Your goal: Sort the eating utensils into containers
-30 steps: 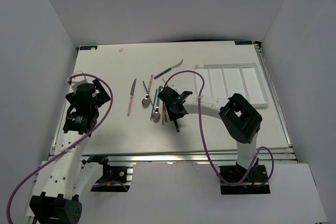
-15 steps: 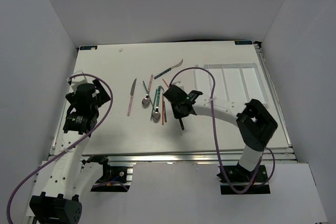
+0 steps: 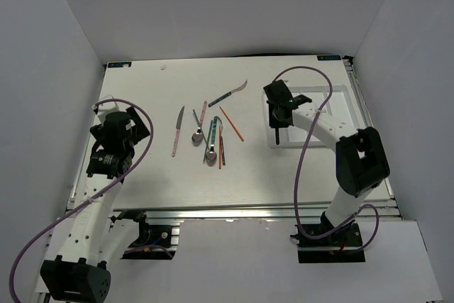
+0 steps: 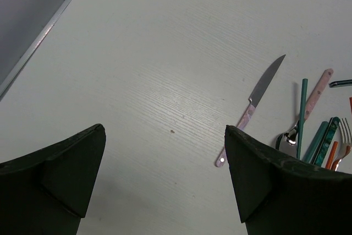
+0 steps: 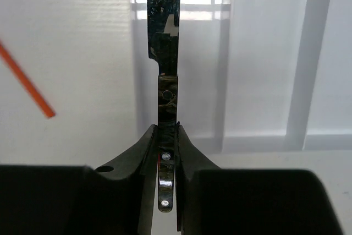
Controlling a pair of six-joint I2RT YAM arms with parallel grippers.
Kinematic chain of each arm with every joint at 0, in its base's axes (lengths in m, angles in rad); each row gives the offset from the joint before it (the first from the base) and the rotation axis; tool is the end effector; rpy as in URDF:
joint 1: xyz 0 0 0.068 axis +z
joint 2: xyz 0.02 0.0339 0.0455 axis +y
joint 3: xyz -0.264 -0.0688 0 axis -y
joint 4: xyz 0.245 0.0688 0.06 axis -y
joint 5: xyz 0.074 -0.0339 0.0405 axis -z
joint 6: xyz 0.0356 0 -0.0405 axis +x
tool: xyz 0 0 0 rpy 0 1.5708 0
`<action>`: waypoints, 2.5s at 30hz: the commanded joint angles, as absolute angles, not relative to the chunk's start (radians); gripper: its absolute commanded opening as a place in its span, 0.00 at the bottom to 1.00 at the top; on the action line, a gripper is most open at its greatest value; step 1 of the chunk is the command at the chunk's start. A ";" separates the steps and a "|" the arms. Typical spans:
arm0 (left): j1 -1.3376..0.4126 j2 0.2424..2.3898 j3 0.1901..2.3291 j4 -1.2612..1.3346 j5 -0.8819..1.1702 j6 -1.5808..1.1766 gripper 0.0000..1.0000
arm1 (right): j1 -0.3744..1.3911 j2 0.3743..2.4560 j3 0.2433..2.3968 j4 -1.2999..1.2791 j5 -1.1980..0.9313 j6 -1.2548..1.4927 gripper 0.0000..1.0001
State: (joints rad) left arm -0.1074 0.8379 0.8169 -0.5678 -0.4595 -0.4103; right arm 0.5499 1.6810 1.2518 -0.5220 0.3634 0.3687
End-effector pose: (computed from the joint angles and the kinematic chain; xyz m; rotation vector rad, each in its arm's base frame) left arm 0.1783 -0.0033 0.3057 -0.5712 2.0179 0.1857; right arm 0.3128 0.1769 0.2412 -0.0776 2.4351 -0.0554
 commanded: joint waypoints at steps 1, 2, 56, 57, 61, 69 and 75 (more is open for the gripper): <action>-0.107 0.845 0.824 -0.565 -0.468 -0.417 0.98 | 0.494 1.749 1.344 -0.491 0.331 0.281 0.00; -0.106 0.848 0.824 -0.566 -0.469 -0.417 0.98 | 0.482 1.784 1.367 -0.486 0.315 0.267 0.00; -0.107 0.853 0.819 -0.555 -0.416 -0.414 0.98 | 0.911 2.079 1.634 -0.333 0.324 0.514 0.39; -0.107 0.854 0.821 -0.555 -0.411 -0.413 0.98 | 0.913 2.080 1.641 -0.334 0.325 0.514 0.39; -0.107 0.864 0.808 -0.536 -0.379 -0.408 0.98 | 0.914 2.085 1.654 -0.348 0.328 0.514 0.39; -0.107 1.237 0.948 -0.581 -0.100 -0.411 0.98 | 0.908 1.962 1.589 -0.418 0.278 0.442 0.49; -0.118 1.518 1.051 -0.594 -0.002 -0.460 0.98 | 0.907 1.735 1.364 -0.402 0.252 0.405 0.59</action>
State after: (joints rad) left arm -0.1108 1.4792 1.0119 -0.5751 -0.1032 -0.4274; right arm 0.9100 1.8515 1.4269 -0.4046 0.2661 0.4416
